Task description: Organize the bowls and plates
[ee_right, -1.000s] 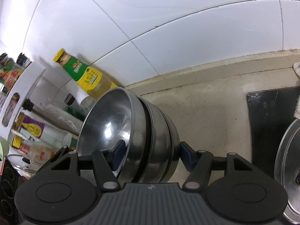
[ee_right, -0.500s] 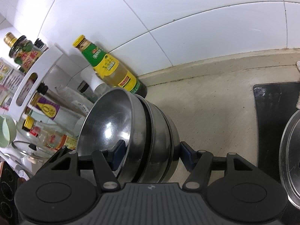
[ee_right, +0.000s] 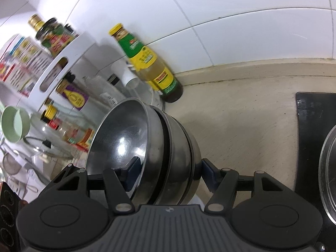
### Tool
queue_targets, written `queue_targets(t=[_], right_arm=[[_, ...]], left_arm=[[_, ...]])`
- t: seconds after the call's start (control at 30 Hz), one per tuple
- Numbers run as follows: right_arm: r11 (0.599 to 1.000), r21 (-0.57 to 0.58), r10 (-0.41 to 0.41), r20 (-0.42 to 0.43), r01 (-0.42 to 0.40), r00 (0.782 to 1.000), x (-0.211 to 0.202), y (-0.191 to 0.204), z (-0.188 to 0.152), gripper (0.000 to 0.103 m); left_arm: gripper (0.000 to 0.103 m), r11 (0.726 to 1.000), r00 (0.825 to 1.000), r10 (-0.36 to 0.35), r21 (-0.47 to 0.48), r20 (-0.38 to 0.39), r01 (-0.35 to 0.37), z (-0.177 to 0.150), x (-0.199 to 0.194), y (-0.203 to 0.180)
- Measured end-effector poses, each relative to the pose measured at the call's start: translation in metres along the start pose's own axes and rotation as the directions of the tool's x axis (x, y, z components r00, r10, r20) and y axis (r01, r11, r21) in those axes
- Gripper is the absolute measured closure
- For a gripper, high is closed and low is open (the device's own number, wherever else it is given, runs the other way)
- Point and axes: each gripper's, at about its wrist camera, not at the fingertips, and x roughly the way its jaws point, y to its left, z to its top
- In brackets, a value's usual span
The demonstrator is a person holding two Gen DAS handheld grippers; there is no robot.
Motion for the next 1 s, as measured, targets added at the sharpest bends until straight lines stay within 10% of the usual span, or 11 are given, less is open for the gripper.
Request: queue_targets(t=[1.0], right_arm=[[0.999, 0.024, -0.035, -0.012, 0.036, 0.999, -0.010, 0.068, -0.100, 0.044]], left_arm=[[0.000, 0.999, 1.000, 0.012, -0.032, -0.014, -0.013, -0.072, -0.089, -0.002]])
